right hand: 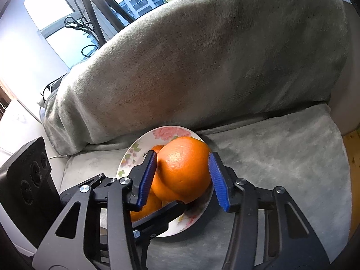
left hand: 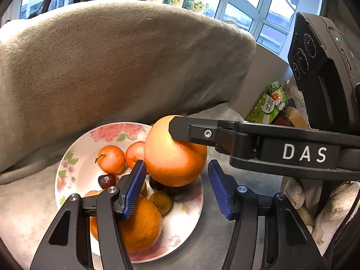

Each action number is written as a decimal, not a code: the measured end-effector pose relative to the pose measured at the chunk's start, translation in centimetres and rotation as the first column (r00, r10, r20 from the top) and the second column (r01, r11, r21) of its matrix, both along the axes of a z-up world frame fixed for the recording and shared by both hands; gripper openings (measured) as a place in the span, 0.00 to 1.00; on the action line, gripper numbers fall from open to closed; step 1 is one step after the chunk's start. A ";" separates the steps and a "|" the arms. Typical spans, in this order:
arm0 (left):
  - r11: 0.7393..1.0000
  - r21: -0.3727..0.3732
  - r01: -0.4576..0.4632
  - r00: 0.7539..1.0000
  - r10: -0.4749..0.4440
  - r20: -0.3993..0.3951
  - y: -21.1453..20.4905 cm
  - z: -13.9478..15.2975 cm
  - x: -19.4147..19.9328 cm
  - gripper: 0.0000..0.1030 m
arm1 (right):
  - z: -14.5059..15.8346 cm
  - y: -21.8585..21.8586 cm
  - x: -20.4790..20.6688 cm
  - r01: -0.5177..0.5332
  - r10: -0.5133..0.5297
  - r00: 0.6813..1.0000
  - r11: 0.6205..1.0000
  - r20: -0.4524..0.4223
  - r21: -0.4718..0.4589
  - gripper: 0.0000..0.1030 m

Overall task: Organize fruits
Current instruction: 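Lower the large orange onto the fruit pile and open the right gripper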

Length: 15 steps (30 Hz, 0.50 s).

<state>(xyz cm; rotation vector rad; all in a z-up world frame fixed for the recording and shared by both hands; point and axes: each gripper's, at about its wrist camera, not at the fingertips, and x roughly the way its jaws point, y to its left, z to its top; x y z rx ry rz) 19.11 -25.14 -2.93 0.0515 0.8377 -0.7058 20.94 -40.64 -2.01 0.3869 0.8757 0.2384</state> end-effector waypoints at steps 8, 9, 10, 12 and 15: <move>1.000 0.013 -0.006 1.000 0.006 0.021 0.4 0.2 -0.7 0.55 | -0.2 -0.4 -0.3 0.004 -0.004 1.000 1.000 -0.003 -0.001 0.48; 1.000 0.013 -0.006 1.000 0.006 0.021 0.4 0.2 -0.7 0.55 | -0.2 -0.2 -0.3 0.003 -0.003 1.000 1.000 -0.003 -0.006 0.48; 1.000 0.012 -0.005 1.000 0.005 0.023 0.5 0.2 -0.8 0.55 | -0.1 -0.2 -0.3 0.002 -0.002 1.000 1.000 -0.002 -0.012 0.47; 1.000 0.010 -0.006 1.000 0.006 0.023 0.7 0.3 -0.9 0.55 | 0.0 -0.1 -0.3 0.001 -0.001 1.000 1.000 -0.001 -0.018 0.47; 1.000 0.009 -0.003 1.000 0.003 0.020 0.7 0.4 -0.9 0.55 | 0.1 -0.1 -0.3 -0.002 0.002 1.000 1.000 0.001 -0.021 0.47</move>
